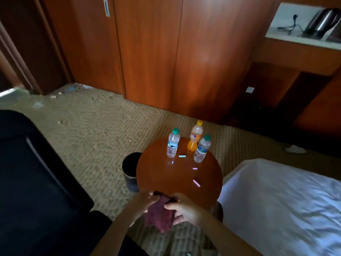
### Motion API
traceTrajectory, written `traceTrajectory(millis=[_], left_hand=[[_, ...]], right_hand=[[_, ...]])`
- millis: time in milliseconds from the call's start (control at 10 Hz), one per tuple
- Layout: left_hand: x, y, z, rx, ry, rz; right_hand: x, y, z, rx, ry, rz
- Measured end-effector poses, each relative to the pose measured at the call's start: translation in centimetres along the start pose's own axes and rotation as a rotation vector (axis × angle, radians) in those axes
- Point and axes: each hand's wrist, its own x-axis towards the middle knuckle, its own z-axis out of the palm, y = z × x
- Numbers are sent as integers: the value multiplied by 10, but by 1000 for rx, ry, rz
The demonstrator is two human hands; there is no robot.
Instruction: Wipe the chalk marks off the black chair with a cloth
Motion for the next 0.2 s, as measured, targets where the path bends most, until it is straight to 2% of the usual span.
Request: traceTrajectory(millis=[100, 200], left_hand=[[114, -71, 15, 31, 60, -121], [154, -79, 27, 65, 114, -114]], right_hand=[[59, 25, -36, 22, 105, 52], [99, 41, -56, 9, 136, 54]])
